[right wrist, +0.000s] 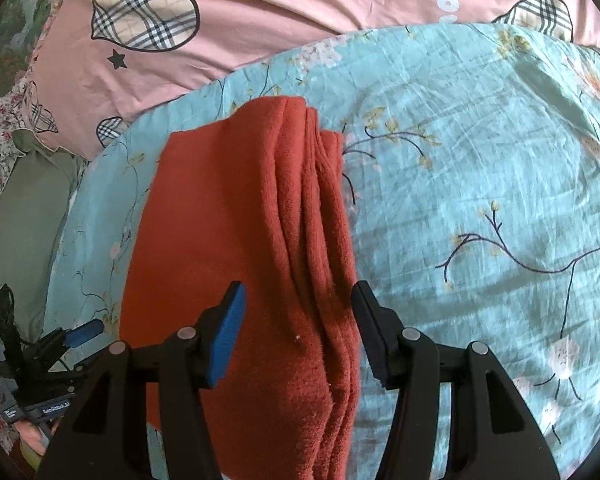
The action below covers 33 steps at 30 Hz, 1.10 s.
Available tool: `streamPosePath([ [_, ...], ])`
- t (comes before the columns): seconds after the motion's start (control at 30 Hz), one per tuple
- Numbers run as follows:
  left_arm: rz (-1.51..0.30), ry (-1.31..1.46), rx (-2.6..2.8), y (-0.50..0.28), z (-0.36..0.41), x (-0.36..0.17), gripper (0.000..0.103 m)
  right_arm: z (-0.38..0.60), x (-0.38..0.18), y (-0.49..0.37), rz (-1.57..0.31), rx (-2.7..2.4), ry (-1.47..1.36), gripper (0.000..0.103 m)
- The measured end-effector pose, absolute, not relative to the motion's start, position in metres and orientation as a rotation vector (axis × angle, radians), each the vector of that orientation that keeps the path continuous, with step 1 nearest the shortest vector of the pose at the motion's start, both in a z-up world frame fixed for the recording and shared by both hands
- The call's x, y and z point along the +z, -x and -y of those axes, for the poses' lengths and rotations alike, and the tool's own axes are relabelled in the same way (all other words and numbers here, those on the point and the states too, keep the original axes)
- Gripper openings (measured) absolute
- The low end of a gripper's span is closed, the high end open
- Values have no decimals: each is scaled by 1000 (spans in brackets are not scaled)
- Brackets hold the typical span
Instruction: Fold small clothes
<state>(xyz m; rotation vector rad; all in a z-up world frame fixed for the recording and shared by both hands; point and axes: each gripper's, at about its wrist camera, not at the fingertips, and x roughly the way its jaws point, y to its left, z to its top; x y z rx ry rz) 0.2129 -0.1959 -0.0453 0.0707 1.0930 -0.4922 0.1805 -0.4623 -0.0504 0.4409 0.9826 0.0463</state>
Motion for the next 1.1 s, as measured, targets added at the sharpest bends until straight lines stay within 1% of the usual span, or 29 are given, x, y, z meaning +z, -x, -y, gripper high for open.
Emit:
streamPosePath([
  [0.07,-1118,-63,-504,-216,200,-54,79,462,-56,-178,-995,48,-441,66],
  [0.2,-1166,-35,-529,-223,206,-71,81,459,-70,-179,-1029,81,-461,66],
  [0.27,-1160,-44,-536,-224,210,-74,80,458,-79,-183,-1040,106,-482,66],
  [0.33,-1148,-52,-580,-223,217,-73,58,457,-84,-185,-1030,123,-500,65],
  [0.37,-1147,-54,-601,-222,219,-72,52,455,-85,-187,-1029,130,-499,62],
  [0.4,-1129,-82,-595,-220,223,-71,47,453,-85,-188,-1030,146,-504,50],
  [0.47,-1092,-129,-594,-216,227,-67,37,450,-83,-188,-1029,170,-530,37],
  [0.5,-1078,-137,-593,-215,227,-64,33,447,-79,-186,-1022,164,-511,33],
  [0.57,-1064,-118,-596,-212,222,-59,28,441,-71,-182,-1000,157,-490,29],
  [0.77,-987,-65,-570,-198,178,-30,25,408,-51,-173,-949,238,-492,26],
  [0.97,-905,-69,-485,-169,113,7,24,330,-37,-173,-910,378,-443,26],
  [1.1,-889,-70,-416,-139,50,19,24,274,-44,-173,-929,484,-425,26],
])
